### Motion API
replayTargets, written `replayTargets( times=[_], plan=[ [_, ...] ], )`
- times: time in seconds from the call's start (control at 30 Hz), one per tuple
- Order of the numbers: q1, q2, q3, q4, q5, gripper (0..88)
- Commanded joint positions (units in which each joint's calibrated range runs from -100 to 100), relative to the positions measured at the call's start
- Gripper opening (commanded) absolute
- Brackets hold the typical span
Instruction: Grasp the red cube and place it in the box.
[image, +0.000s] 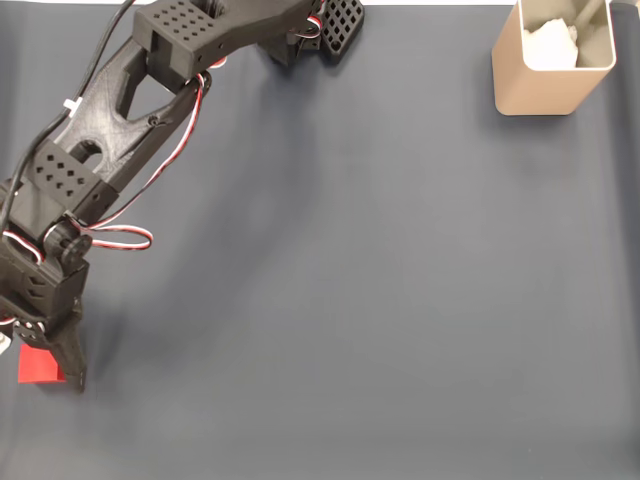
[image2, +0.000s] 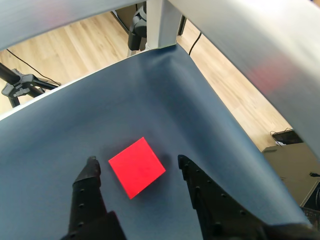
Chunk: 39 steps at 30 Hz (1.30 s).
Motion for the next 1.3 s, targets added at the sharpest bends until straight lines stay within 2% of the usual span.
replayTargets(
  times=[0.0, 0.33, 0.67, 1.27],
  plan=[
    [0.91, -1.55, -3.09, -1.01, 0.78, 35.2],
    [1.34, -1.55, -2.36, -0.85, 1.32, 33.8],
    [1.41, -2.16, -2.36, -0.68, 1.66, 24.5],
    [1.41, -3.20, -0.99, -0.60, 1.71, 24.6]
  ],
)
